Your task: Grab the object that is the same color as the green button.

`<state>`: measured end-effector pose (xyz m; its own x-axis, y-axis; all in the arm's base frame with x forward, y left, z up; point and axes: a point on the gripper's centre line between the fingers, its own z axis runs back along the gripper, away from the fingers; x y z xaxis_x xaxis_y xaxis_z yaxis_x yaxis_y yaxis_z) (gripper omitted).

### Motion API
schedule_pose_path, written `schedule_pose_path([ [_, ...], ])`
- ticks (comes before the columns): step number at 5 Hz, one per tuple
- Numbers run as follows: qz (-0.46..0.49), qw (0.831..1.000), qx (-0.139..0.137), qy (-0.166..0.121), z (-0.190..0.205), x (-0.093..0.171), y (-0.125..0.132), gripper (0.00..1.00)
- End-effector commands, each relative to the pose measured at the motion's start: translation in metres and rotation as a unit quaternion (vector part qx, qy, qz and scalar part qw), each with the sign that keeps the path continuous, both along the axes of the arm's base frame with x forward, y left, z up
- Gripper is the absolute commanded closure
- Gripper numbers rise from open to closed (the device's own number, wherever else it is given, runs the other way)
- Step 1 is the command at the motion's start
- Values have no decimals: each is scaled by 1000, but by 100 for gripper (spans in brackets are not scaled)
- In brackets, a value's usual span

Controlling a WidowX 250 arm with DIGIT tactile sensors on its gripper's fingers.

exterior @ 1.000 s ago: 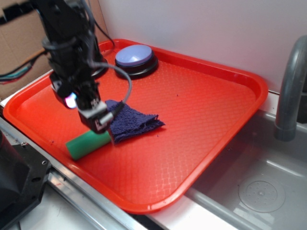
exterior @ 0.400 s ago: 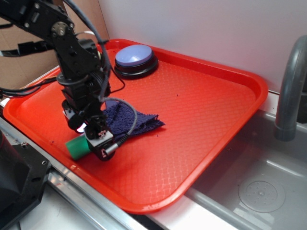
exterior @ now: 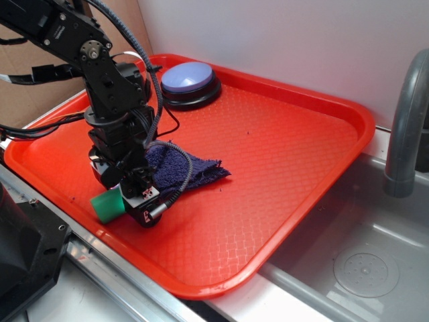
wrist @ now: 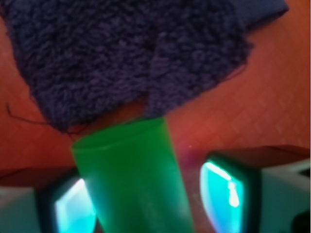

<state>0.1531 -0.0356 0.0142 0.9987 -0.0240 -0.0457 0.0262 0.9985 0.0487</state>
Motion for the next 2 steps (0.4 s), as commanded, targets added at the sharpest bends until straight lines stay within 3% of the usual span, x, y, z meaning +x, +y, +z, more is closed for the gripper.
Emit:
schedule_pose_path([
  [1,20,999,-11,-31,37,16,1,100],
  [2,22,999,-21,-37,75,21,8,100],
])
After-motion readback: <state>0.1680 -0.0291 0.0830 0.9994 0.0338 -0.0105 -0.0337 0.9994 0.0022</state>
